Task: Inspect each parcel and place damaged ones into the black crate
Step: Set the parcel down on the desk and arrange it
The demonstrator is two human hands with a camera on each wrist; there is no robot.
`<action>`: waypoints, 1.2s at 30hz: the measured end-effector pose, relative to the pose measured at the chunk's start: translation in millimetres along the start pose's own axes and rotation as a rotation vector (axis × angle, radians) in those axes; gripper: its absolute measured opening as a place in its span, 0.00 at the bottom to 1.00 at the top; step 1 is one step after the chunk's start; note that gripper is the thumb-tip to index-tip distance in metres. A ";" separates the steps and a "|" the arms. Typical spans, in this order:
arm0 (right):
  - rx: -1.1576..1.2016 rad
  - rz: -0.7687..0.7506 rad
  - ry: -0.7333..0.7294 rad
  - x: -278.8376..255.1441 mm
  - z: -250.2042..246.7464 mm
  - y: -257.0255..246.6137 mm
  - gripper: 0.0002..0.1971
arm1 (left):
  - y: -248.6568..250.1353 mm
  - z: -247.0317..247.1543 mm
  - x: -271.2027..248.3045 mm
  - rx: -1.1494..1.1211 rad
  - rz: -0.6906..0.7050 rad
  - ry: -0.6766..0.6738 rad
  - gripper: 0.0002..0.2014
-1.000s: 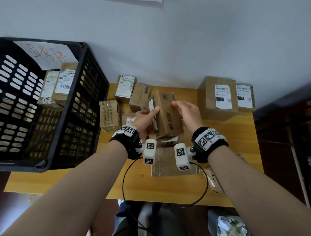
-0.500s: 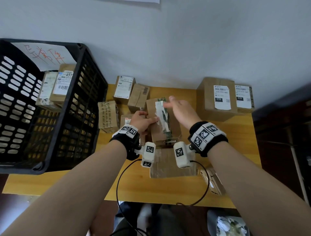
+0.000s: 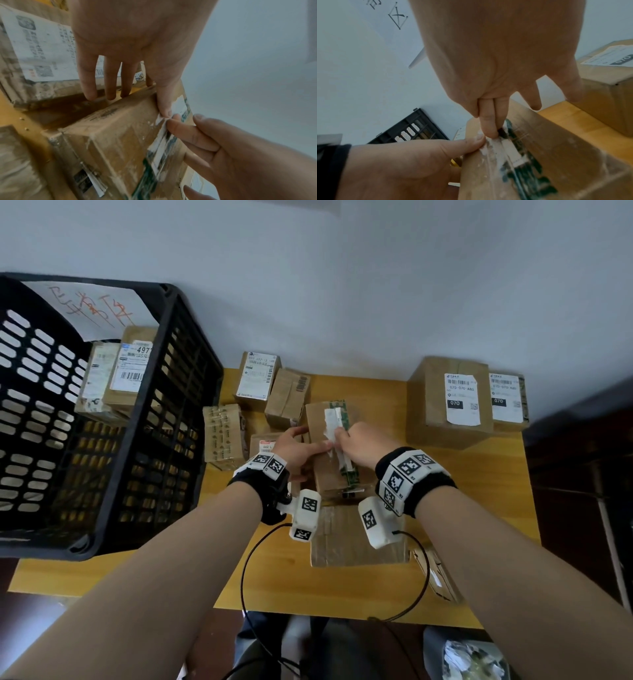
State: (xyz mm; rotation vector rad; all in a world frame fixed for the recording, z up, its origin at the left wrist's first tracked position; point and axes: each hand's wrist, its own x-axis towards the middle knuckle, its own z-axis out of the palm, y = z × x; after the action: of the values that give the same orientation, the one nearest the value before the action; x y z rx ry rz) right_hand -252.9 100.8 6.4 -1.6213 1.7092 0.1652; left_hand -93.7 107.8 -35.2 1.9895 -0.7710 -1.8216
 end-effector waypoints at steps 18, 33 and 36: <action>0.526 0.013 0.194 -22.3 -9.8 21.3 0.25 | 5.1 3.5 -15.7 -0.049 0.034 -0.064 0.32; 0.586 0.014 0.043 -35.4 -22.1 28.3 0.25 | 17.2 17.3 -26.6 -0.113 0.174 -0.002 0.20; 0.493 -0.027 0.155 -42.2 -31.4 25.2 0.27 | 20.7 18.6 -25.4 -0.079 0.162 0.014 0.19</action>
State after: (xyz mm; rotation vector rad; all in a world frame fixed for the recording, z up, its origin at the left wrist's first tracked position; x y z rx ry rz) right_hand -292.9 121.5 43.4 -1.3100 1.6743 -0.3781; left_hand -116.3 108.5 -5.0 1.8326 -0.8176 -1.7170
